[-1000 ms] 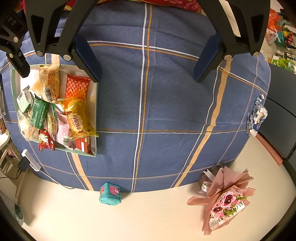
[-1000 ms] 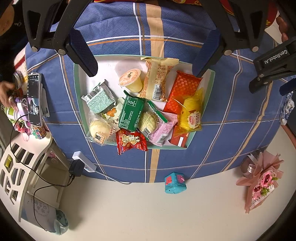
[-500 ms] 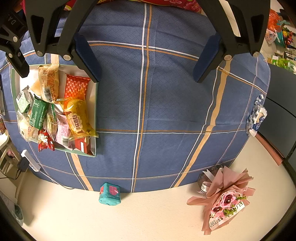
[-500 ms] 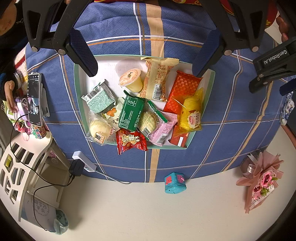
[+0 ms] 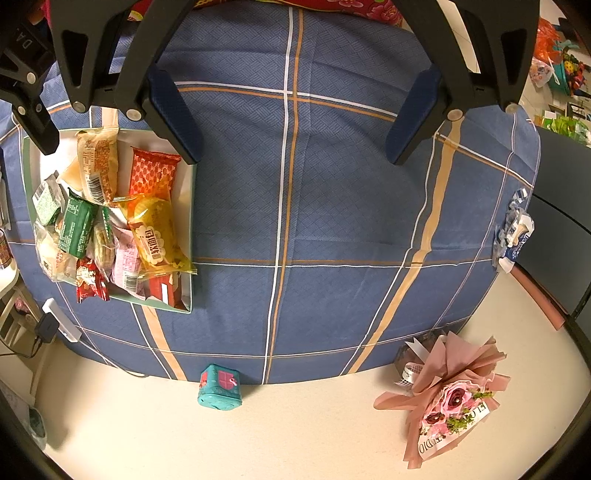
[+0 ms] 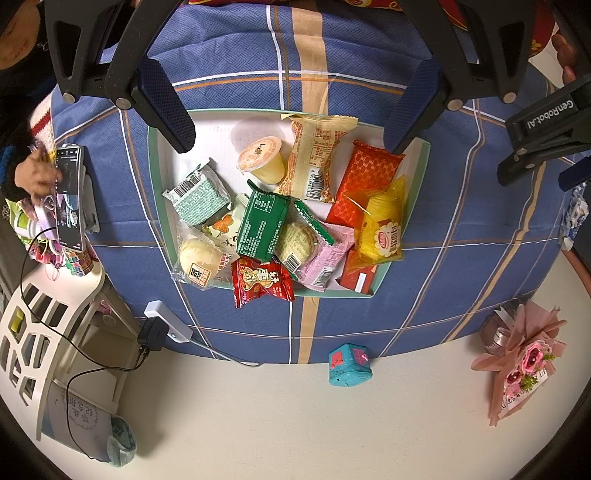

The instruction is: Organize snacks

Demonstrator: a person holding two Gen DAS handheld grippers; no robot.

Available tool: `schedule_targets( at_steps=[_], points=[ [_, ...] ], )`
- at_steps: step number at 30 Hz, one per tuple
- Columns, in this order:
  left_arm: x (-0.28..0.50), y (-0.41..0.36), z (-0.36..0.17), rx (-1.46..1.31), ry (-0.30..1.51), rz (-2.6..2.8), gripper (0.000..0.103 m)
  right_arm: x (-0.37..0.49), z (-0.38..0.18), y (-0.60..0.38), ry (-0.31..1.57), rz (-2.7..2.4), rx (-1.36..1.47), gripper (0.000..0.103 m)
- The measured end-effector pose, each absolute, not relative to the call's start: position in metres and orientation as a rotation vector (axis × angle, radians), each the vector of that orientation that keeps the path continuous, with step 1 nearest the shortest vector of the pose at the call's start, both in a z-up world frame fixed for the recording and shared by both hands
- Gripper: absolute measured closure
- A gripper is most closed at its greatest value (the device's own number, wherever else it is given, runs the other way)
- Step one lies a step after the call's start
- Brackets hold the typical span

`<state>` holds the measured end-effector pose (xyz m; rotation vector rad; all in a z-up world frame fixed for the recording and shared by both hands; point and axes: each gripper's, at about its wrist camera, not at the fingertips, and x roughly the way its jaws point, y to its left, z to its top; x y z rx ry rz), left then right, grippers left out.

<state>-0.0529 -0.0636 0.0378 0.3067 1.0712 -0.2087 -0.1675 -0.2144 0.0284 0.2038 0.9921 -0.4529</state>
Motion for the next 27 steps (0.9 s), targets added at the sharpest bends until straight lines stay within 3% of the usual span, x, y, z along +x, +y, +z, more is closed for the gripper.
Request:
schedule_targets(
  at_steps=[27],
  points=[
    [-0.0533,-0.0629,0.0404,0.307,1.060,-0.210,0.004,-0.1672,0.0284,-0.2138,0.993,-0.454,0.203,0.000]
  ],
)
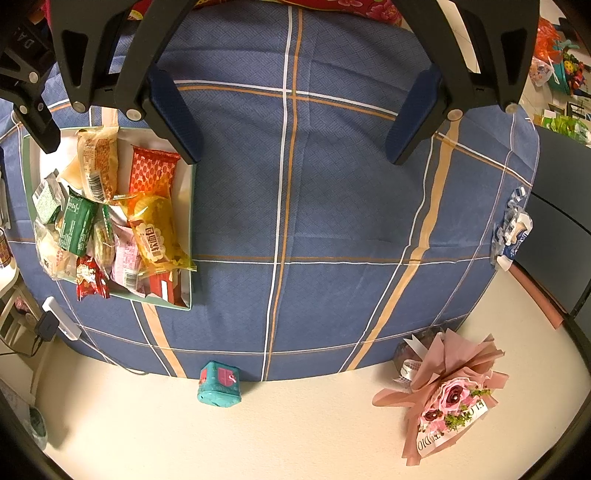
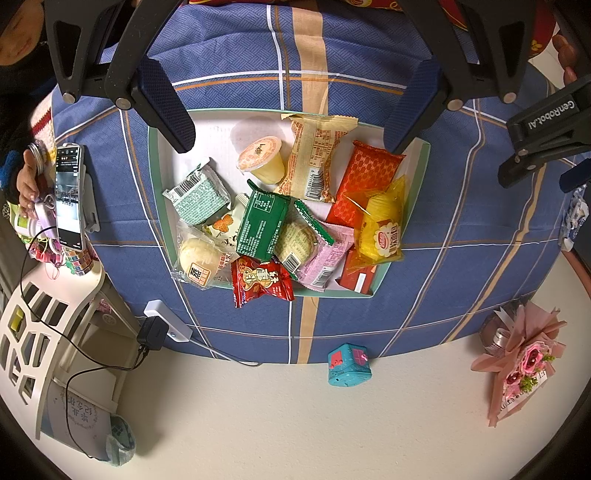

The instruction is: Organize snacks

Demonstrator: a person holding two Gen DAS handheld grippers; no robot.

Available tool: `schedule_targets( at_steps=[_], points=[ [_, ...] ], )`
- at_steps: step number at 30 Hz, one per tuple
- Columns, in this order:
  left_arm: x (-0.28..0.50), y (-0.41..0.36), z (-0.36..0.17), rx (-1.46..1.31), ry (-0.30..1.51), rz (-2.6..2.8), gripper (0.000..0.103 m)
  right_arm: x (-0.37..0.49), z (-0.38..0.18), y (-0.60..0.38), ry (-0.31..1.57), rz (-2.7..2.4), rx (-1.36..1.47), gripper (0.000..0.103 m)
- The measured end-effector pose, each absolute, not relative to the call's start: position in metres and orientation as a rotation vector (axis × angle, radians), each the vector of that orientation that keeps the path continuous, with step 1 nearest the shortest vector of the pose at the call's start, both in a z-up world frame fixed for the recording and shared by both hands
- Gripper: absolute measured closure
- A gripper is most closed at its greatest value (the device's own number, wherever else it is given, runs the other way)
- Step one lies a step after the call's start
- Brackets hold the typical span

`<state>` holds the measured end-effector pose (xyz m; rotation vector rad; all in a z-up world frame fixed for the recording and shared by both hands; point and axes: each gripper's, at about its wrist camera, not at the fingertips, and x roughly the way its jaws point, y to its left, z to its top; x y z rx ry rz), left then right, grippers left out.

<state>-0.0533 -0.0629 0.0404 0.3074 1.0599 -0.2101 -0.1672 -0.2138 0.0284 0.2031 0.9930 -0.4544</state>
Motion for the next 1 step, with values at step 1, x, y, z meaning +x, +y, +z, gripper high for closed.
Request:
schedule_targets(
  at_steps=[1],
  points=[
    [-0.0534,-0.0632,0.0404,0.307,1.062,-0.213,0.004,-0.1672,0.0285,-0.2138,0.993,-0.455,0.203,0.000]
  ],
)
